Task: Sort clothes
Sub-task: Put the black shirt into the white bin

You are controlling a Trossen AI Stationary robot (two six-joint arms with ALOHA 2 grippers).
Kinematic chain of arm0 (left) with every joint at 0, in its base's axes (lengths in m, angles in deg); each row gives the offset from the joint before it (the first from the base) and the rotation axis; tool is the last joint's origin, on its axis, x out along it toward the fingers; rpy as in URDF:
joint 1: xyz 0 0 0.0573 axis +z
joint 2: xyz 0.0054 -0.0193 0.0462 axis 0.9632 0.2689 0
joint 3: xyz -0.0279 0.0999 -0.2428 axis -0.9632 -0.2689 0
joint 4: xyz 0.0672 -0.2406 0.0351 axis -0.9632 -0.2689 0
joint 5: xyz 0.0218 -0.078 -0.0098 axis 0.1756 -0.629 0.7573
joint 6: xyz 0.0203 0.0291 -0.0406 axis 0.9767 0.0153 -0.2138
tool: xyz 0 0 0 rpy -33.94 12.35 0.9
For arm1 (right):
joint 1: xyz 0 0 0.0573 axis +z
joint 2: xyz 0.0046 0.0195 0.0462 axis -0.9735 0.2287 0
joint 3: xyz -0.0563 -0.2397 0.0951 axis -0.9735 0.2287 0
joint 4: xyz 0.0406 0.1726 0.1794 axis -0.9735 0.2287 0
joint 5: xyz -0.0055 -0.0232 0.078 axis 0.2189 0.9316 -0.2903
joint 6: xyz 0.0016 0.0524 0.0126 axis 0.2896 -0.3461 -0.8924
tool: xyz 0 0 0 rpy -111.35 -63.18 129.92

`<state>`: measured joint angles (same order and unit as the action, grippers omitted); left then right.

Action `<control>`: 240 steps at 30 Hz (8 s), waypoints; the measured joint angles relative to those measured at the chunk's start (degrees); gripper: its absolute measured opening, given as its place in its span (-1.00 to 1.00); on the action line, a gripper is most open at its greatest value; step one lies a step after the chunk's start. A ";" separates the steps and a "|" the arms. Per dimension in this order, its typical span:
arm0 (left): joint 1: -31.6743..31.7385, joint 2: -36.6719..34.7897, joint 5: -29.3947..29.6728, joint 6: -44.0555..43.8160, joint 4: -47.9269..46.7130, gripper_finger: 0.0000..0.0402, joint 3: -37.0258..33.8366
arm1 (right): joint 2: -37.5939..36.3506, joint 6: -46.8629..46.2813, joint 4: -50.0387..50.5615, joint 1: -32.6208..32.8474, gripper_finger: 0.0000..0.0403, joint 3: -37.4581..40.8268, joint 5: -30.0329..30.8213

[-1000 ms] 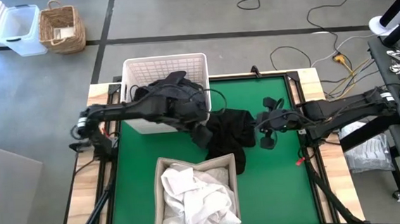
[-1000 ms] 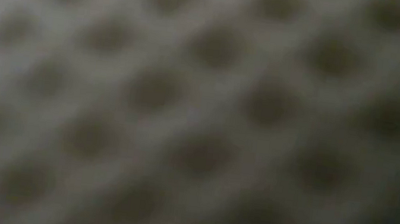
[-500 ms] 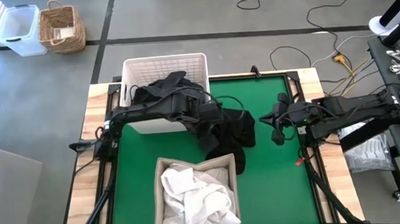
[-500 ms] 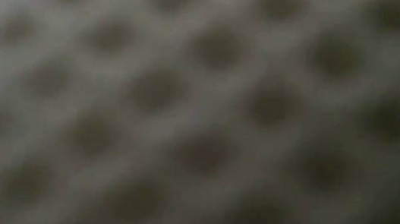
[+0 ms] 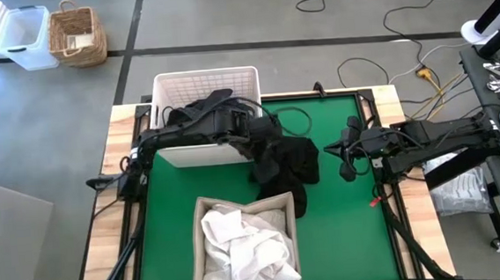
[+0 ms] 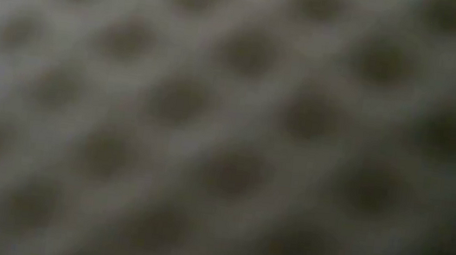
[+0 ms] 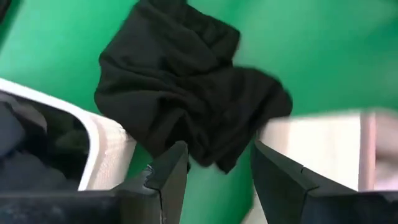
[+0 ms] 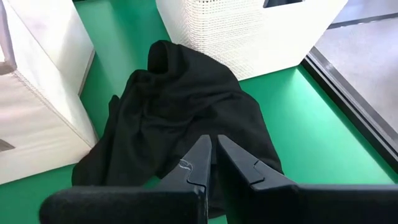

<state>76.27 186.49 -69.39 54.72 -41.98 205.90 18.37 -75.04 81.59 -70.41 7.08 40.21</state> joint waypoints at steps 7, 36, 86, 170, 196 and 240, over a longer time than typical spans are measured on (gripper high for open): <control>0.33 2.11 -0.56 -11.69 2.87 -0.23 -0.22 | 0.02 0.25 0.25 -0.02 -0.91 0.02 -0.02; -0.55 8.11 3.47 -32.07 9.98 -0.23 -0.66 | -12.44 -1.40 4.46 0.00 -0.91 2.92 -1.70; -2.69 8.59 10.16 -54.64 12.64 0.21 -11.48 | -22.84 10.59 7.74 0.00 -0.91 2.08 -10.71; -6.24 8.81 22.67 -51.82 16.82 -1.00 -7.58 | -22.87 13.27 9.75 0.00 -0.91 2.08 -10.69; -8.33 6.08 27.08 -34.37 24.86 -1.00 1.66 | -22.84 13.40 9.42 -0.01 -0.91 2.08 -10.69; -4.68 -16.33 29.54 -7.06 53.00 -1.00 1.73 | -22.84 13.32 5.00 -0.02 -0.91 2.08 -10.40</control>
<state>71.59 170.16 -39.85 47.66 11.02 207.62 -4.48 -61.72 86.59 -70.43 9.16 29.81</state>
